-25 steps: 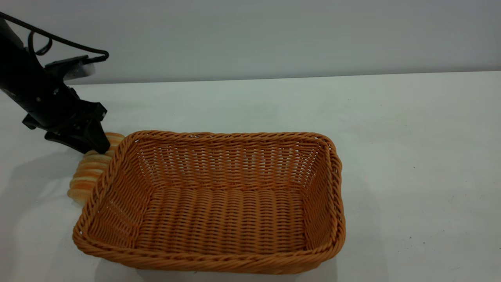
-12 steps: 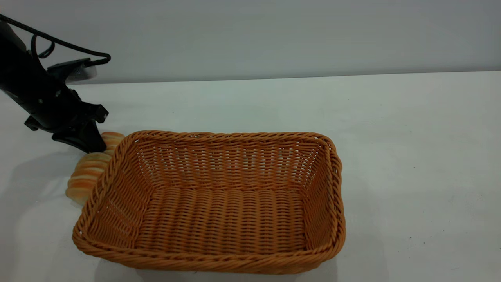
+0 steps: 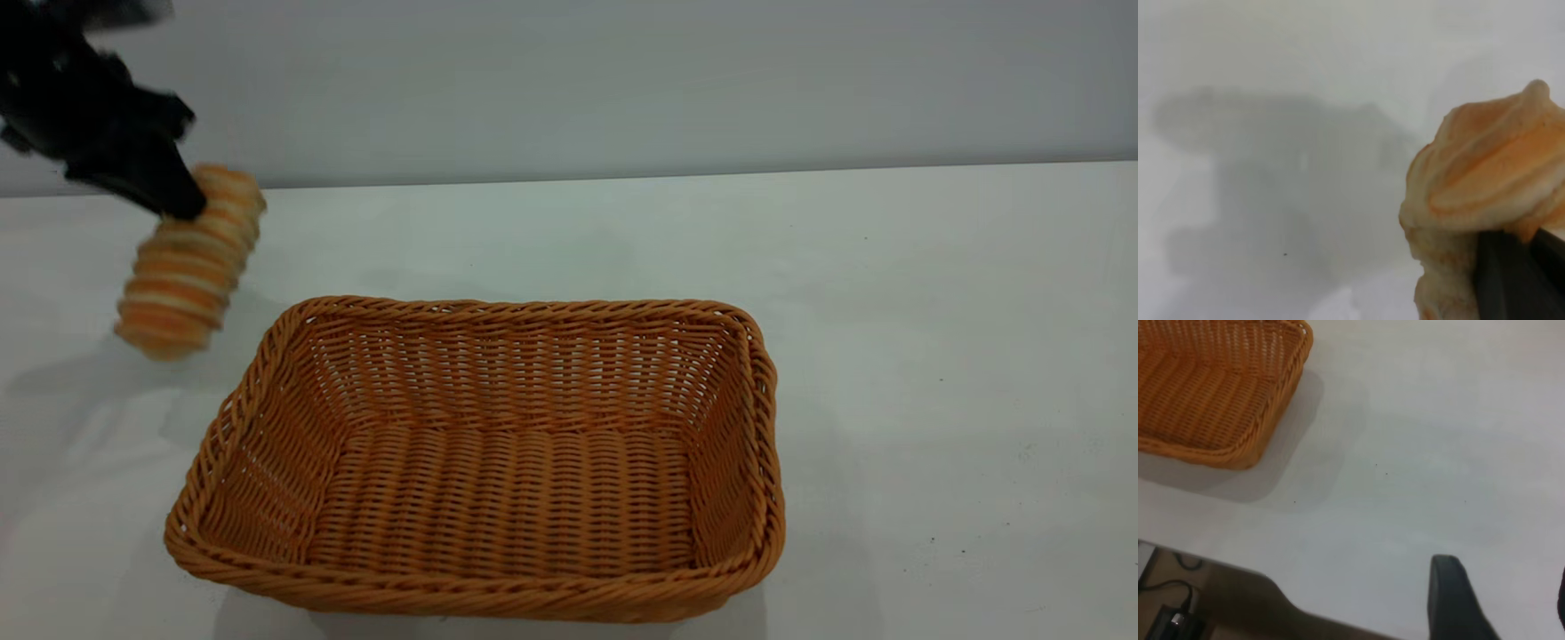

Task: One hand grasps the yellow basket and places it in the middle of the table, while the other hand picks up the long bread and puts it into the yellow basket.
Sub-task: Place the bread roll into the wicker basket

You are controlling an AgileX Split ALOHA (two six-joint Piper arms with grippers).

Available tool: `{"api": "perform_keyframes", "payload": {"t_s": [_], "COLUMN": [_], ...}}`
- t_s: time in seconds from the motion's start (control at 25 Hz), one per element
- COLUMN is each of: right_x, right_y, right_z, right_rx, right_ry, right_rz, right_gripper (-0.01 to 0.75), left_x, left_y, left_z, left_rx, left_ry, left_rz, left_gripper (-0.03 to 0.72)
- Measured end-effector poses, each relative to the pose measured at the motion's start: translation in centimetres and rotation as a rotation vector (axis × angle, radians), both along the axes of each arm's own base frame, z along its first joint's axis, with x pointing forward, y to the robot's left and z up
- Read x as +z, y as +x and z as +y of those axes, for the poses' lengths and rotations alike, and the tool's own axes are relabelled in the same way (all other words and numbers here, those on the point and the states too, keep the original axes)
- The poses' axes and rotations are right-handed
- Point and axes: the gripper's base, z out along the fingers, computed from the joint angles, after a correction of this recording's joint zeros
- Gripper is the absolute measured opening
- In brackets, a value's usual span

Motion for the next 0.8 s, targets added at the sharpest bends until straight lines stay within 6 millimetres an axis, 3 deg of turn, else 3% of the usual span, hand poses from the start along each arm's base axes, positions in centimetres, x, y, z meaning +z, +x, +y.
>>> {"api": "perform_keyframes", "payload": {"t_s": [0.12, 0.24, 0.48, 0.64, 0.8], "right_x": [0.0, 0.0, 0.0, 0.0, 0.0], "right_y": [0.0, 0.0, 0.0, 0.0, 0.0], "right_z": [0.0, 0.0, 0.0, 0.0, 0.0], "right_rx": [0.000, 0.000, 0.000, 0.000, 0.000], "right_ry": [0.000, 0.000, 0.000, 0.000, 0.000], "right_rz": [0.000, 0.000, 0.000, 0.000, 0.000], "right_gripper": [0.356, 0.356, 0.356, 0.356, 0.356], "left_x": [3.0, 5.9, 10.6, 12.3, 12.2], "left_y": [-0.7, -1.5, -3.6, -5.4, -7.3], "left_z": [-0.6, -2.7, -10.6, -15.8, -19.2], "left_rx": [-0.095, -0.245, -0.666, -0.900, -1.074], "left_ry": [-0.008, -0.043, -0.096, -0.030, 0.089], "left_rz": [-0.064, -0.145, -0.208, -0.198, -0.156], "left_gripper": [0.040, 0.040, 0.038, 0.038, 0.038]}}
